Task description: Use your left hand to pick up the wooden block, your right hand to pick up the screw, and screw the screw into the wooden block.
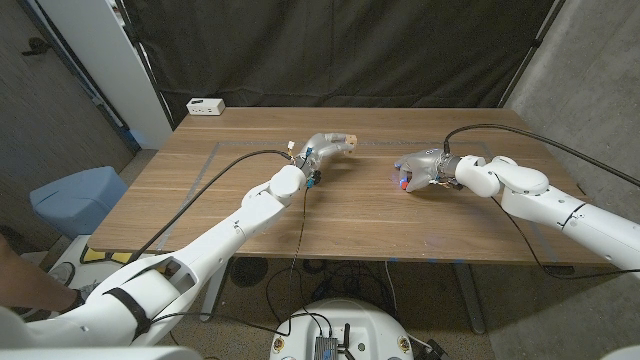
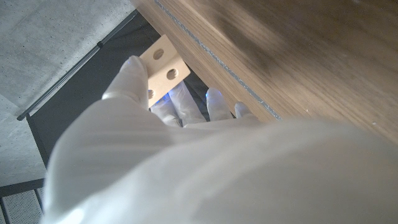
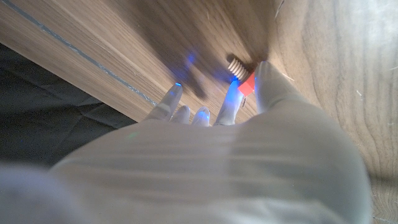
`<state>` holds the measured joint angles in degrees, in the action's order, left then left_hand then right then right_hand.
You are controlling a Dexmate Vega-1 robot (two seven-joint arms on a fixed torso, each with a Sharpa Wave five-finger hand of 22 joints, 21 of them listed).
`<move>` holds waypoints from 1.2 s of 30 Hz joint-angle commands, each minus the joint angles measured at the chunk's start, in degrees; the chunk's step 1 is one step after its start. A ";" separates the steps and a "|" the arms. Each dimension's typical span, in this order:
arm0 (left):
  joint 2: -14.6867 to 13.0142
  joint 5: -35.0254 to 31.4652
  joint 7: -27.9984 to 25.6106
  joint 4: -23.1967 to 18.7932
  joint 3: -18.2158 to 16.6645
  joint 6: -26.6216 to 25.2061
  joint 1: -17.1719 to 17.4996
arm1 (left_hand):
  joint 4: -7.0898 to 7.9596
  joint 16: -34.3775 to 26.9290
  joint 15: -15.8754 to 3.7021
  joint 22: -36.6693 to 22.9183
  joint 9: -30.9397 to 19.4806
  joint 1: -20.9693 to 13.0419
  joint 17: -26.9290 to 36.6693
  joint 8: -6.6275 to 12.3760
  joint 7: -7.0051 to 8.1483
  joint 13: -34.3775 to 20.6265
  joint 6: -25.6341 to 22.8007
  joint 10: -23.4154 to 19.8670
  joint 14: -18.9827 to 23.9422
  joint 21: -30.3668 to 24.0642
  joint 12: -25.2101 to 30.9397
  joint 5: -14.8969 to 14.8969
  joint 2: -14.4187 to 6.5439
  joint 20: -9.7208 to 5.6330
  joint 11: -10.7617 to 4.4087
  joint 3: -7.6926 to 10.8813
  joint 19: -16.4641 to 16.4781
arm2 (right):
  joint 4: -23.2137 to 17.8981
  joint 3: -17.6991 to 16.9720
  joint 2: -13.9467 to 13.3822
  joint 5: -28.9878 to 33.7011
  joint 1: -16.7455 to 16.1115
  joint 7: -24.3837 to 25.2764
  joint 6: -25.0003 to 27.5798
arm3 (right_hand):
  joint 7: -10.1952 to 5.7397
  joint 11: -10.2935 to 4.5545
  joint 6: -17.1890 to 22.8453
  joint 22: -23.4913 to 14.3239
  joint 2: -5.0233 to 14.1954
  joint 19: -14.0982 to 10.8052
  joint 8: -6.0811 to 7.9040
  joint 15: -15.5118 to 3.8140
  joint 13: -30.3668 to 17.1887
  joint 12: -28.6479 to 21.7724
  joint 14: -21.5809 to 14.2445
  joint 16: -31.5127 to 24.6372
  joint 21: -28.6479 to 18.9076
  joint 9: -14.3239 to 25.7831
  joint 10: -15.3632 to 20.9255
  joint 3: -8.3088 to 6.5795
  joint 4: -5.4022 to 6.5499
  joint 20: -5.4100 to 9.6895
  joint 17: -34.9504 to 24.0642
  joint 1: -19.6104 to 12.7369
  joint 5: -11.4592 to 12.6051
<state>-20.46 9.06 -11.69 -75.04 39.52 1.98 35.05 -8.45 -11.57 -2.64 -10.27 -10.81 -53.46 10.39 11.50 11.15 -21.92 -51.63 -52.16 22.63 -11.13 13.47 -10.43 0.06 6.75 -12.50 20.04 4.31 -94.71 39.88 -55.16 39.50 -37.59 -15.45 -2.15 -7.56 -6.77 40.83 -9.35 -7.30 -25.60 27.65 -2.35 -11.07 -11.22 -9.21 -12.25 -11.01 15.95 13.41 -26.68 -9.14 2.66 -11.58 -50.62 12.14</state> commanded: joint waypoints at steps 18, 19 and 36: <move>0.01 0.14 -0.22 -0.43 0.10 -0.37 0.30 | 0.32 -0.41 -4.07 -0.08 -0.29 0.06 0.18 0.53 -0.30 -0.34 -0.64 -0.48 0.44 -0.46 0.20 -0.43 -0.91 0.15 0.00 -0.03 0.46 | 0.20 -0.47 -0.13 -0.39 -1.04 2.93 -0.31 | 0.64 -0.44 3.44 -0.18 0.16 -1.60 1.82 -5.01 -0.07 -0.47 -1.86 -0.39 -0.11 0.17 2.33 -0.77 0.11 3.96 -0.39 -0.64 -0.17; 0.01 0.13 -0.15 -0.38 0.13 -0.30 0.28 | 0.32 -0.42 -4.06 -0.08 -0.29 0.06 0.18 0.53 -0.32 -0.34 -0.62 -0.48 0.46 -0.46 0.19 -0.43 -0.92 0.13 0.00 -0.03 0.46 | 0.13 -0.55 -0.21 -0.48 -1.12 3.00 -0.30 | 0.69 -0.43 3.48 -0.18 0.17 -1.66 1.86 -5.03 -0.07 -0.48 -1.86 -0.38 -0.12 0.17 2.39 -0.79 0.11 3.97 -0.40 -0.65 -0.17; 0.53 0.20 0.27 1.00 0.37 0.73 -0.13 | 0.27 -0.38 -4.08 -0.09 -0.29 0.05 0.17 0.45 -0.23 -0.42 -0.50 -0.48 0.44 -0.43 0.07 -0.48 -1.09 0.16 0.01 -0.08 0.42 | -1.86 -2.89 -0.92 -3.37 -3.07 4.91 1.22 | 0.74 -0.36 4.05 -0.17 0.25 -2.03 2.29 -5.27 -0.06 -0.51 -2.37 -0.45 -0.09 0.22 3.01 -0.88 0.24 4.07 -0.46 -0.46 -0.26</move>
<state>-20.36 9.19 -11.79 -75.21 39.70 1.68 35.26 -8.48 -11.57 -2.65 -10.26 -10.81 -53.22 10.40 11.50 10.98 -22.06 -51.64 -52.26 22.62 -11.13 13.43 -10.59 -0.51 6.75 -12.60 20.01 4.31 -95.34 38.41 -55.73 38.06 -39.59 -11.98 -2.01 -6.77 -7.16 44.34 -9.35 -7.30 -26.99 29.68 -2.07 -11.06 -11.48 -10.99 -12.25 -11.02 16.03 16.09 -27.21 -9.08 2.71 -11.88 -50.61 12.14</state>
